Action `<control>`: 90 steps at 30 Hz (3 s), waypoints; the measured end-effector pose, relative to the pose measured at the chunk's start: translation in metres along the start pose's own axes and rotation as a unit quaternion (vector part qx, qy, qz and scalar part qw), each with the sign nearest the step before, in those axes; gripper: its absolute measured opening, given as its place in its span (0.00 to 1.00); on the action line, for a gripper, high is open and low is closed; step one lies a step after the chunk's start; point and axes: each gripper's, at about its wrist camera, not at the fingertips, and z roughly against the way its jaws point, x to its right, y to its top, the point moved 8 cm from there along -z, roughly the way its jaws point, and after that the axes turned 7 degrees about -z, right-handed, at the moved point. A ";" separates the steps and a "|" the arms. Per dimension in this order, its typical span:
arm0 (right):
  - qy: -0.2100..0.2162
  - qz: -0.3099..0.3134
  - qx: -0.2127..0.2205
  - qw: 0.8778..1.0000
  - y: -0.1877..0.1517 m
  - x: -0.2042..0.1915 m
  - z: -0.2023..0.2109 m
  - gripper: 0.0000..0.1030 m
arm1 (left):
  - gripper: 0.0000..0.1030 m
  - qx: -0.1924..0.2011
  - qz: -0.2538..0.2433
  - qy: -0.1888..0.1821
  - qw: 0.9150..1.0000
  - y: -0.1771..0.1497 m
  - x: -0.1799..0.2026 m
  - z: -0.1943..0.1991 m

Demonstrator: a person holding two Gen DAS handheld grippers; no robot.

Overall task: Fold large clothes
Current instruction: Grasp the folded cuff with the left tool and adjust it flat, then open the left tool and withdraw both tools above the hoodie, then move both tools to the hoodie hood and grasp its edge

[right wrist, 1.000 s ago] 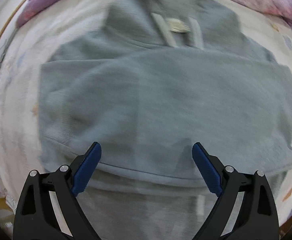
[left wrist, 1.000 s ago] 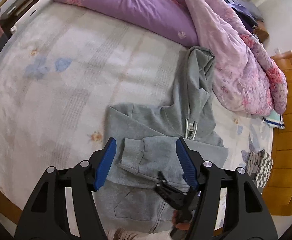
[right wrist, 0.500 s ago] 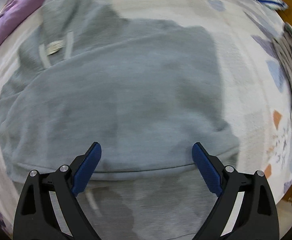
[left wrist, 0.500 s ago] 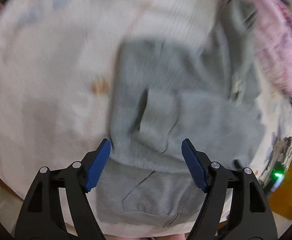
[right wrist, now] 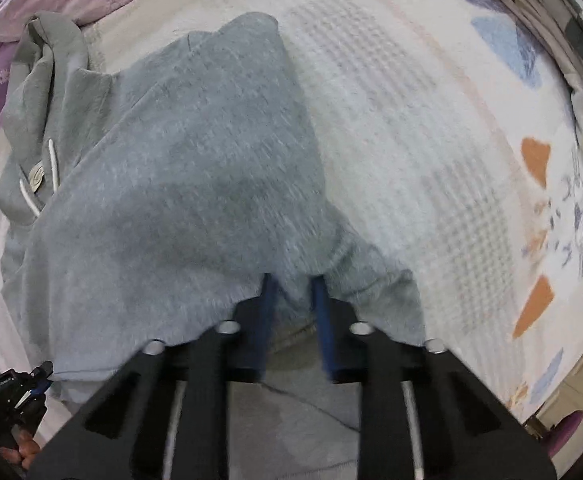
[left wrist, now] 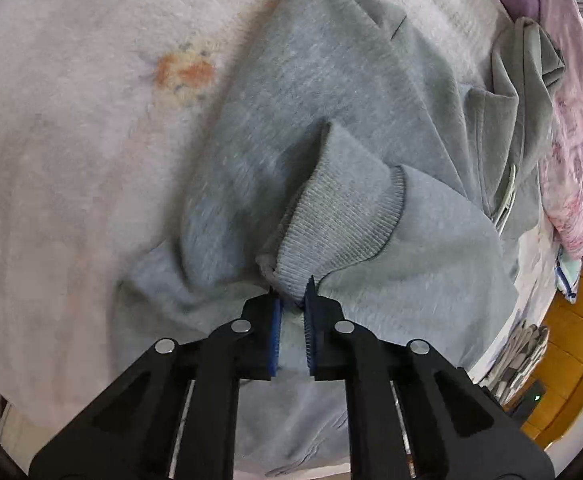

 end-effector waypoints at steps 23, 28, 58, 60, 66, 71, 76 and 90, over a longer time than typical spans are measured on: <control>-0.007 0.095 -0.005 0.995 0.105 -0.045 -0.003 0.07 | 0.06 0.000 -0.155 0.223 0.962 0.027 0.029 -0.008; 0.007 0.080 -0.067 0.995 0.130 -0.053 -0.032 0.04 | 0.04 -0.020 -0.132 0.224 0.966 0.041 0.024 -0.012; -0.027 0.149 -0.035 0.988 -0.013 0.033 0.082 0.82 | 0.75 -0.019 -0.146 0.243 0.959 -0.013 0.021 0.085; -0.017 0.158 -0.029 0.987 -0.015 0.029 0.100 0.82 | 0.75 -0.017 -0.146 0.233 0.961 -0.028 0.042 0.092; 0.011 0.168 -0.013 0.986 0.001 -0.012 0.139 0.82 | 0.75 -0.009 -0.158 0.219 0.963 -0.034 0.090 0.117; 0.039 0.181 0.004 0.983 0.032 -0.068 0.144 0.82 | 0.75 0.008 -0.164 0.206 0.965 -0.009 0.118 0.127; 0.065 0.196 0.022 0.978 0.069 -0.115 0.150 0.90 | 0.75 0.024 -0.171 0.193 0.966 0.026 0.141 0.109; 0.095 0.207 0.009 0.974 0.141 -0.196 0.125 0.92 | 0.76 0.045 -0.187 0.140 0.971 0.149 0.222 0.072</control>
